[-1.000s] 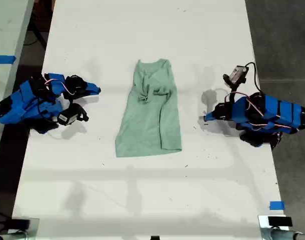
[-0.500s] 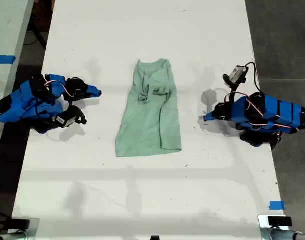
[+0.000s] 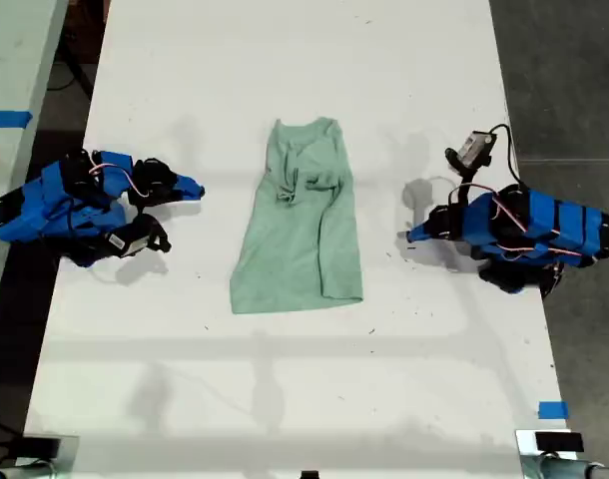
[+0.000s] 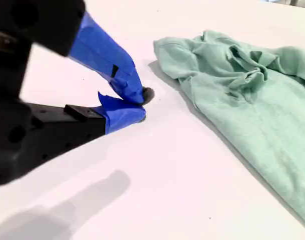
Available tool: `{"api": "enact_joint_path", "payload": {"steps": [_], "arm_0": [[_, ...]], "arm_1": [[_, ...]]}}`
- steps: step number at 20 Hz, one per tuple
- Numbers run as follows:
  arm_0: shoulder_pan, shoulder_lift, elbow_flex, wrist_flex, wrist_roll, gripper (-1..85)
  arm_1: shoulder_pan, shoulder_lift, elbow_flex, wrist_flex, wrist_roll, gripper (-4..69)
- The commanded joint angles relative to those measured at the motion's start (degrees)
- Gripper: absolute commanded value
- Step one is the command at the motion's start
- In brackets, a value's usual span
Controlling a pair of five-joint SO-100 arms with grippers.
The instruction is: Fold t shirt
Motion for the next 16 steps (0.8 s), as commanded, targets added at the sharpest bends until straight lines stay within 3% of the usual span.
{"api": "enact_joint_path", "payload": {"steps": [1, 7, 11, 16], "arm_0": [[1.14, 0.26, -1.76, -0.53, -1.93, -0.1], [1.85, -4.04, -6.59, 0.62, -2.72, -0.2], [2.9, -30.06, -19.69, -2.2, -2.99, -0.2], [9.84, -64.69, -40.34, -2.64, -8.88, -0.1]], "arm_1": [[-0.26, 0.7, 2.99, -0.18, -0.62, 0.2], [0.26, 0.62, 2.99, -0.18, -0.79, 0.2], [0.97, 0.62, 2.99, -0.18, -0.88, 0.2], [1.05, 0.62, 2.99, -0.18, -0.79, 0.2]]}}
